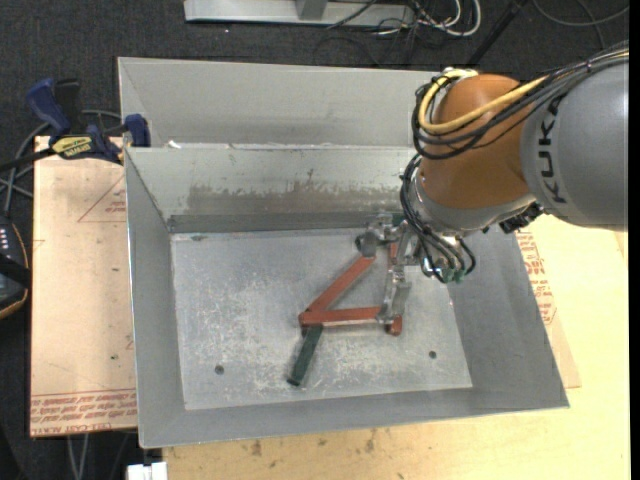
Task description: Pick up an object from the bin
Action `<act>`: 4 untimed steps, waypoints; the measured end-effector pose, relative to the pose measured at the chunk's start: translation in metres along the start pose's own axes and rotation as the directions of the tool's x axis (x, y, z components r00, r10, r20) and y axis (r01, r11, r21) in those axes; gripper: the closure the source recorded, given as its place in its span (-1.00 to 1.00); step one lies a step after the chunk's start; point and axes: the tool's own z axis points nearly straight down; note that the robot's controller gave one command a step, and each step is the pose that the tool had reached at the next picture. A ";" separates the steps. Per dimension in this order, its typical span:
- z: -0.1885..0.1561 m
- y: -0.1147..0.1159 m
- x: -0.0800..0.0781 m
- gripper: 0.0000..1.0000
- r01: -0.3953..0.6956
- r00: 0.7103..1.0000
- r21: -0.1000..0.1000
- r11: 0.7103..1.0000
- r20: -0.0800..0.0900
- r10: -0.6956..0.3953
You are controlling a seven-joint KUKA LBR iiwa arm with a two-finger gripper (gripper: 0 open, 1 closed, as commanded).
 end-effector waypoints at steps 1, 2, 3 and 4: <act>0.117 -0.016 -0.013 -1.00 -0.093 0.996 -0.002 0.996 0.014 0.093; 0.081 0.041 0.025 -1.00 -0.089 0.996 -0.004 0.996 0.006 0.089; 0.114 0.009 -0.002 -1.00 0.033 0.999 0.000 0.999 0.012 -0.033; 0.111 0.009 -0.004 1.00 0.033 0.999 0.000 0.999 0.018 -0.033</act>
Offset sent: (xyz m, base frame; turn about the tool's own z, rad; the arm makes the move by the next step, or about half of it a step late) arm 0.0107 -0.0164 -0.1154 0.0928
